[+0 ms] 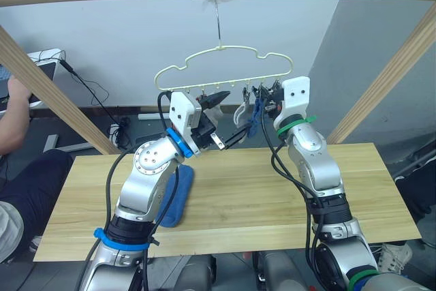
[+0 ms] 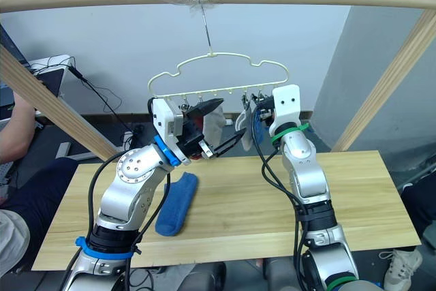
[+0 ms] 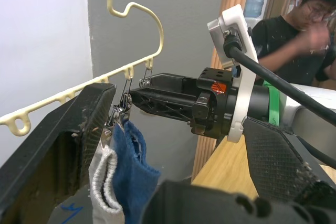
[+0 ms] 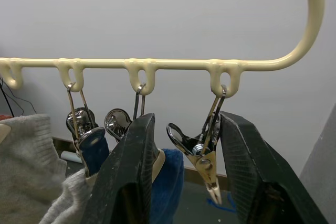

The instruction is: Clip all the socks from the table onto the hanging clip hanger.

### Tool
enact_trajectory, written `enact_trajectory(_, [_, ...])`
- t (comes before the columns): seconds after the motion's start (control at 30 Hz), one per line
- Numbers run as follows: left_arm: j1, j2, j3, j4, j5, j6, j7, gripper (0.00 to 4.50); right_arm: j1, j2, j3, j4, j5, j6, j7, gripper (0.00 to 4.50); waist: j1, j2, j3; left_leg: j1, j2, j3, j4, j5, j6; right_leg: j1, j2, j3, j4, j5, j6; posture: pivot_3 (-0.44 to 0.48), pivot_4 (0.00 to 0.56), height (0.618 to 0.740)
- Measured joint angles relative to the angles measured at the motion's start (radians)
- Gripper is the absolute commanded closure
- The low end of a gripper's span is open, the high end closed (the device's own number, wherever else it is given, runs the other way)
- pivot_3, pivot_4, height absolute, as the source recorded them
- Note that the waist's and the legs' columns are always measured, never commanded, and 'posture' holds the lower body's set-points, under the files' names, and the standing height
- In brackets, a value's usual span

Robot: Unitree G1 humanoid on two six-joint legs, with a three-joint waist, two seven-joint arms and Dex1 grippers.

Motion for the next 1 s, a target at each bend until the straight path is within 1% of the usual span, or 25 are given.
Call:
enact_trajectory(0.47, [0.000, 0.001, 0.000, -0.001, -0.001, 0.017, 0.015, 0.00, -0.014, -0.002, -0.002, 0.021, 0.001, -0.013, 0.005, 2.60, 0.000, 0.000, 0.000, 0.000, 0.000, 0.000, 0.000, 0.000, 0.000, 0.000, 0.000, 0.000, 0.000, 0.000, 0.000, -0.017, 0.205, 0.740])
enact_trajectory(0.53, [0.000, 0.001, 0.000, -0.002, -0.001, 0.018, 0.016, 0.00, -0.014, -0.001, -0.002, 0.022, 0.001, -0.014, 0.005, 2.99, 0.000, 0.000, 0.000, 0.000, 0.000, 0.000, 0.000, 0.000, 0.000, 0.000, 0.000, 0.000, 0.000, 0.000, 0.000, -0.017, 0.205, 0.740])
enact_trajectory(0.67, [0.000, 0.001, 0.000, -0.003, -0.001, 0.020, 0.016, 0.00, -0.014, -0.002, -0.009, 0.022, 0.001, -0.016, 0.006, 4.16, 0.000, 0.000, 0.000, 0.000, 0.000, 0.000, 0.000, 0.000, 0.000, 0.000, 0.000, 0.000, 0.000, 0.000, 0.000, -0.017, 0.207, 0.740])
enact_trajectory(0.7, [0.000, 0.001, 0.000, -0.003, -0.001, 0.020, 0.016, 0.00, -0.014, -0.003, -0.010, 0.022, 0.002, -0.017, 0.007, 4.38, 0.000, 0.000, 0.000, 0.000, 0.000, 0.000, 0.000, 0.000, 0.000, 0.000, 0.000, 0.000, 0.000, 0.000, 0.000, -0.018, 0.209, 0.740])
enact_trajectory(0.73, [0.000, 0.001, 0.000, -0.003, -0.001, 0.020, 0.017, 0.00, -0.014, -0.003, -0.010, 0.022, 0.002, -0.017, 0.007, 4.44, 0.000, 0.000, 0.000, 0.000, 0.000, 0.000, 0.000, 0.000, 0.000, 0.000, 0.000, 0.000, 0.000, 0.000, 0.000, -0.018, 0.209, 0.740])
enact_trajectory(1.0, [0.001, -0.003, -0.001, -0.007, -0.001, 0.021, 0.017, 0.00, -0.014, -0.007, -0.019, 0.022, 0.003, -0.017, 0.012, 4.44, 0.000, 0.000, 0.000, 0.000, 0.000, 0.000, 0.000, 0.000, 0.000, 0.000, 0.000, 0.000, 0.000, 0.000, 0.000, -0.021, 0.212, 0.740])
